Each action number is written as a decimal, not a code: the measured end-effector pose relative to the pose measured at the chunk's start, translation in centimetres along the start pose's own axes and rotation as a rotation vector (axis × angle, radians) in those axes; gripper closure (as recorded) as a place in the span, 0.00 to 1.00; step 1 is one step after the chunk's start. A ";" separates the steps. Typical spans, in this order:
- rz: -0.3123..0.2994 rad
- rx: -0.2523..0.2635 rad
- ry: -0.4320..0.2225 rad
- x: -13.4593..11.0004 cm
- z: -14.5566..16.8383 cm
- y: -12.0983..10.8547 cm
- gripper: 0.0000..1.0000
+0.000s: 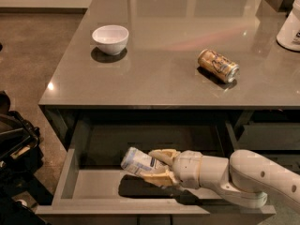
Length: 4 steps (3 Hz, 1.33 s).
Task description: Place blue plastic bottle into top drawer
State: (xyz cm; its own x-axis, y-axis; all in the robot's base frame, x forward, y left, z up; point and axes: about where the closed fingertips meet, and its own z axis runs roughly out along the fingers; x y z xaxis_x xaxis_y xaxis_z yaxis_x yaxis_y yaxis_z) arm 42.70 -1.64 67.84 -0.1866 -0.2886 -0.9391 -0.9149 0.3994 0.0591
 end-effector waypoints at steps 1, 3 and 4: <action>0.001 0.000 0.000 0.0 0.0 0.0 0.81; 0.001 0.000 0.000 0.0 0.0 0.0 0.35; 0.001 0.000 0.000 0.0 0.0 0.0 0.12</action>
Offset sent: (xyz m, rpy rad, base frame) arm 0.0000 0.0000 -0.0004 0.0002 0.0008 -0.0002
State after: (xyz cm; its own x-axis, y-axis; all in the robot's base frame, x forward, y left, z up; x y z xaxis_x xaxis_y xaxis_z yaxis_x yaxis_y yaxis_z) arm 42.70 -1.63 67.80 -0.1874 -0.2884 -0.9390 -0.9148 0.3994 0.0599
